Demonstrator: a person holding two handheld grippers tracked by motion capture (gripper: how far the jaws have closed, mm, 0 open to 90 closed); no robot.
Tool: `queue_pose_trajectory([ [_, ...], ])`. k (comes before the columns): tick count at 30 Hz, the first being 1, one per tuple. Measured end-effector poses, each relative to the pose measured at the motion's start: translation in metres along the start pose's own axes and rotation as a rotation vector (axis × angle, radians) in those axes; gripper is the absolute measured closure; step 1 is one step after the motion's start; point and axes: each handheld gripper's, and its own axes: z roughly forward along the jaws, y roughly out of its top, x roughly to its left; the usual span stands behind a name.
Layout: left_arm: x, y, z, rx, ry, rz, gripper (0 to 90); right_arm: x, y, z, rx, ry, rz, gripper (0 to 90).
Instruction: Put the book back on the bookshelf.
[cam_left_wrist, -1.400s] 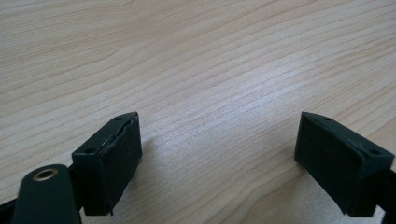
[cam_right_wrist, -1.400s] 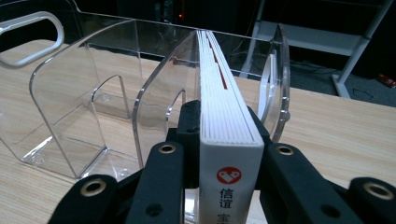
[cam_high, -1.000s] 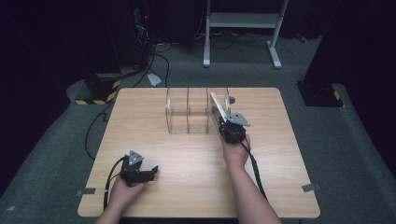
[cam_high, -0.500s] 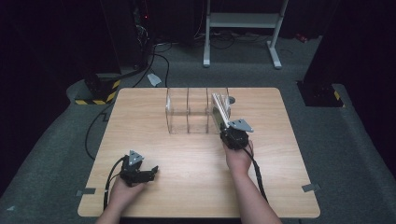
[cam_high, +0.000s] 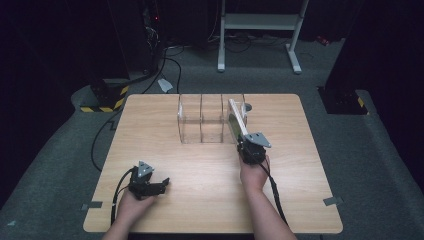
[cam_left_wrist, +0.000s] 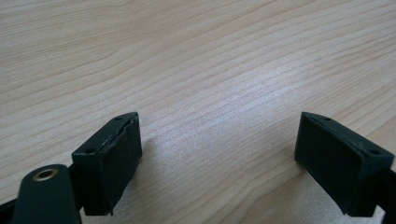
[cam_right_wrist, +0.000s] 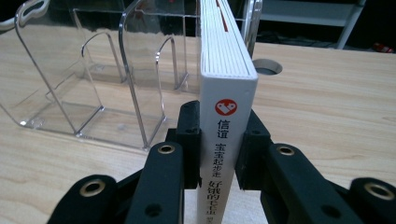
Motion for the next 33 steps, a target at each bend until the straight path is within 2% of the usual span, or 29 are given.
queue_pose_trajectory([
  [7,0.0,0.0,0.0,0.0,0.0,0.0,14.8,0.0027,0.0025,0.0041,-0.01,-0.021,-0.003,74.9],
  [12,0.0,0.0,0.0,0.0,0.0,0.001,14.9,0.0035,0.0056,0.0067,-0.013,-0.041,0.005,74.8],
  [16,0.0,0.0,0.0,0.0,0.0,0.001,14.8,0.0029,0.006,0.0077,-0.021,-0.063,0.032,74.7],
  [20,0.0,0.0,0.0,0.0,0.0,0.001,14.9,0.0044,0.0053,0.0077,-0.016,-0.068,0.027,74.4],
  [29,0.0,0.0,-0.0001,0.0,-0.001,0.001,14.8,-0.0007,0.0022,0.0062,0.007,-0.03,0.035,71.7],
  [33,0.0,0.0,0.0,0.0,-0.001,0.0,14.9,-0.0024,0.0032,0.0027,0.011,0.008,0.03,63.5],
])
